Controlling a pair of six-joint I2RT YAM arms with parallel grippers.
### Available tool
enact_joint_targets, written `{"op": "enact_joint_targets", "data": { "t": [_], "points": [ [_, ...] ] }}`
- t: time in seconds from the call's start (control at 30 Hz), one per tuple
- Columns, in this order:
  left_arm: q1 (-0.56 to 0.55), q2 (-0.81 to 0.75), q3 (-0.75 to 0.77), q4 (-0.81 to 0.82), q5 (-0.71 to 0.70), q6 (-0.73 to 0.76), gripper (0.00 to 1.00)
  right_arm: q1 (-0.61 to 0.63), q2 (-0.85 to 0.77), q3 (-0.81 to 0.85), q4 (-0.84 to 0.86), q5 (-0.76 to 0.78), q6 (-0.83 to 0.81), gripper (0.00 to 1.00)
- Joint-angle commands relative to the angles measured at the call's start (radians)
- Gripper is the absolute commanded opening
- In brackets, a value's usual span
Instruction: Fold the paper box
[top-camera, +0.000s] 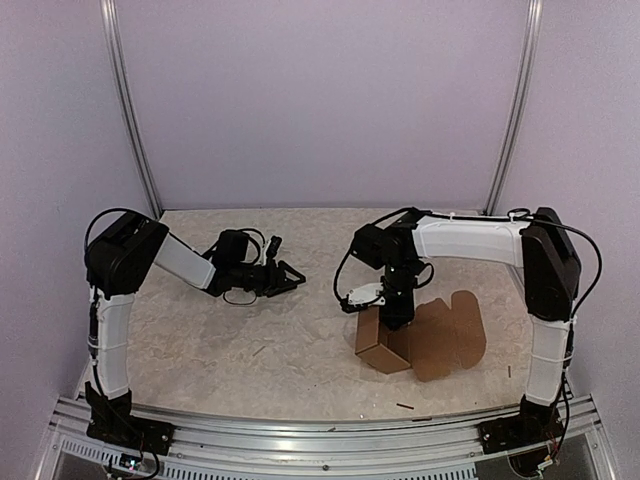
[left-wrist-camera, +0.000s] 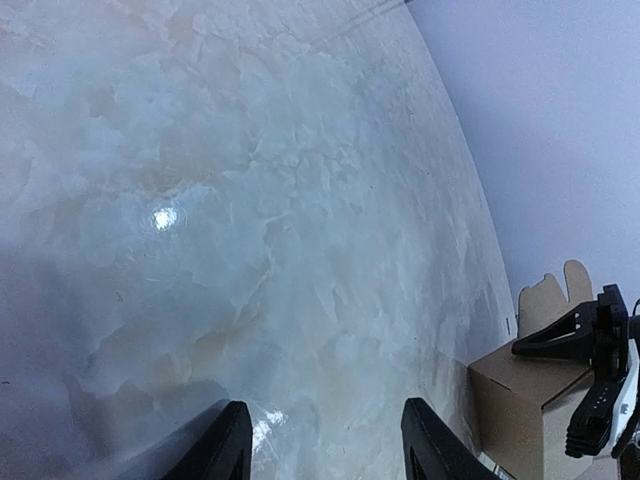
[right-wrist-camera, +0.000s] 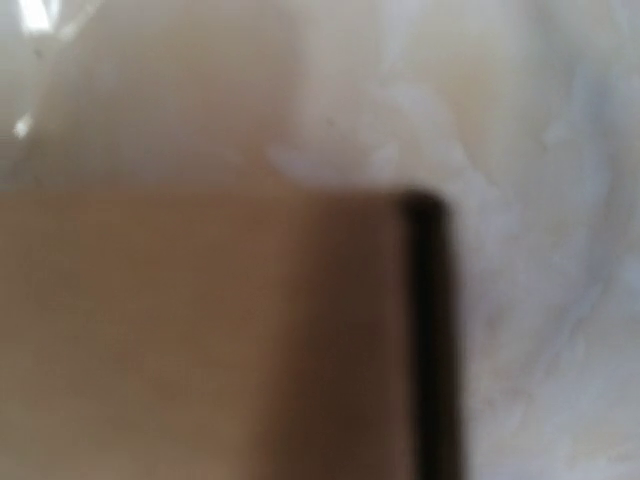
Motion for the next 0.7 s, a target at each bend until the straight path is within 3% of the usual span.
{"op": "enact_joint_targets", "data": {
  "t": [0.0,0.33,0.67],
  "points": [
    [-0.008,-0.003,-0.037,-0.016,0.014,-0.003,0.51,-0.004,-0.032,-0.036,0.066,-0.091,-0.007,0.32],
    [-0.008,-0.009,-0.066,0.024,0.029,-0.02,0.51,-0.006,-0.087,-0.124,0.299,-0.244,0.057,0.32],
    [0.008,-0.045,-0.12,0.02,0.002,0.0,0.51,0.003,-0.023,-0.113,0.245,-0.102,0.021,0.38]
  ]
}}
